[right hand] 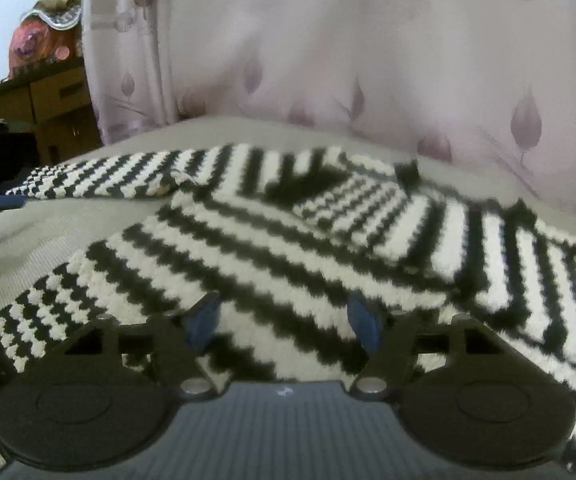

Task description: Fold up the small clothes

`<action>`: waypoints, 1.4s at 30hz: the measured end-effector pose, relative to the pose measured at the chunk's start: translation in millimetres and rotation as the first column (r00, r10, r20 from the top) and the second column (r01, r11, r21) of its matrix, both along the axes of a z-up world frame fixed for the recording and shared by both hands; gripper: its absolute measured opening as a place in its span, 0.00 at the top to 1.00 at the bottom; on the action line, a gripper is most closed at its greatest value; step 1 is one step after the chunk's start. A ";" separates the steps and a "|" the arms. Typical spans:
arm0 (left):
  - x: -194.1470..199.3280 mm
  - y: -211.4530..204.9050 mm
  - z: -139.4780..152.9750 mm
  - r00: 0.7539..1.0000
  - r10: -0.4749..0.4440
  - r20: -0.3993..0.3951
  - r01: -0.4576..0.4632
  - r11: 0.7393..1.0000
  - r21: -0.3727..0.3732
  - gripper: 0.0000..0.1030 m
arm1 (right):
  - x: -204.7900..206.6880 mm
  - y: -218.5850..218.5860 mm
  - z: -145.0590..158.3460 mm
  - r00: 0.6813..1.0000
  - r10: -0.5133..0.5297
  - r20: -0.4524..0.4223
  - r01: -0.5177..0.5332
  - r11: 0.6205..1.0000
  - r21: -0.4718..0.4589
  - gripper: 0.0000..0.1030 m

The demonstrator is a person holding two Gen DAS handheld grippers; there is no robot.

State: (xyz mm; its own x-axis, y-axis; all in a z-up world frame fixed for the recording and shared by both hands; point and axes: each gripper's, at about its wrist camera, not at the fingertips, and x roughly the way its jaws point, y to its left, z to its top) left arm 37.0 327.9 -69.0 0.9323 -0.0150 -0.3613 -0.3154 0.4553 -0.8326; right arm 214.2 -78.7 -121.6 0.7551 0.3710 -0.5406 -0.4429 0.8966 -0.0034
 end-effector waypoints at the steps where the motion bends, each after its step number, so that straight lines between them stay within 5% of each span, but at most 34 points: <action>1: -2.9 13.0 -2.1 0.999 0.041 -0.012 -0.041 0.999 -0.021 0.14 | -0.5 -1.7 -0.4 1.000 -0.005 0.000 0.005 1.000 0.006 0.32; 3: -5.0 38.7 -8.7 0.996 0.086 -0.024 -0.088 0.992 -0.089 0.15 | -1.3 -3.9 -0.5 1.000 -0.010 0.001 0.010 1.000 0.018 0.32; 13: 28.1 99.5 -40.7 0.989 0.113 -0.097 -0.134 0.960 -0.246 0.81 | 1.8 -5.7 -1.3 0.999 -0.052 -0.009 0.052 0.997 0.051 0.28; 17: 35.6 97.5 -31.4 0.985 0.141 -0.101 -0.153 0.982 -0.113 0.90 | 4.0 -12.2 -0.6 0.997 -0.068 -0.025 0.071 0.993 0.096 0.27; 24: 79.8 61.4 46.0 0.991 0.133 -0.025 -0.130 0.984 0.119 0.91 | -2.9 -46.3 1.3 0.982 -0.186 -0.004 0.180 0.940 0.289 0.27; 32: 145.4 -69.6 151.8 0.984 -0.118 0.134 0.070 0.946 0.317 0.92 | -16.6 -99.2 2.9 0.941 -0.331 -0.075 0.321 0.793 0.517 0.27; 37: 183.5 -176.8 180.2 0.934 -0.321 0.159 0.246 0.898 0.366 0.92 | -28.0 -119.3 6.5 0.936 -0.341 -0.093 0.339 0.792 0.509 0.27; 42: 213.6 -283.0 174.9 0.865 -0.481 0.144 0.400 0.833 0.381 0.92 | -42.9 -143.1 10.2 0.930 -0.359 -0.081 0.346 0.779 0.522 0.27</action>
State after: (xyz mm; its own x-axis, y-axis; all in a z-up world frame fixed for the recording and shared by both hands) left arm 250.6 44.9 105.9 0.9098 -0.3627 -0.2016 0.1621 0.7578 -0.6320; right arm 171.3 -221.8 -111.5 0.8979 0.2954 -0.3263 -0.1009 0.8597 0.5008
